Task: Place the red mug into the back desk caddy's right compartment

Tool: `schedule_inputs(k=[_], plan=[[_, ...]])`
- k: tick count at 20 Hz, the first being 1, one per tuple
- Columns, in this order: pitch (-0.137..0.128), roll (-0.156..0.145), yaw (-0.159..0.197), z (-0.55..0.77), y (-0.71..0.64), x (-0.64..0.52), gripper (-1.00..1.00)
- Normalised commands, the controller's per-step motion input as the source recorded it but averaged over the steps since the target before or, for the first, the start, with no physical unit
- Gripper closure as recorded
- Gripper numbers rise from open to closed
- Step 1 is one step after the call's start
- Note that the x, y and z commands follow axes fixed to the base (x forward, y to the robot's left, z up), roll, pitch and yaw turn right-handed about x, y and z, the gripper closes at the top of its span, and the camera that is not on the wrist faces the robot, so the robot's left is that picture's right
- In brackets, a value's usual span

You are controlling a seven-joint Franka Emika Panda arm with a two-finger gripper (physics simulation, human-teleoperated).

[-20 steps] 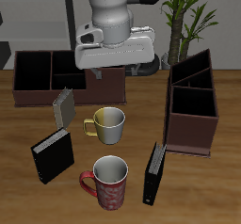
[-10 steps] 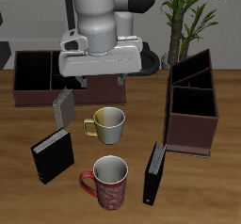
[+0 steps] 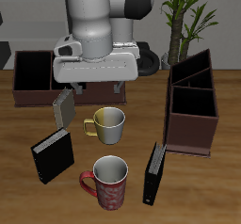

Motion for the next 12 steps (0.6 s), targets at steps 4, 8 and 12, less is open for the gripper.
schedule_inputs(k=[4,8,12], plan=[[-0.001,-0.055,-0.062,-0.16,-0.08,0.19,-1.0],[-0.036,-0.043,-0.073,-0.22,0.03,0.14,-1.0],[0.033,0.013,-0.034,-0.31,0.06,0.23,-1.0]])
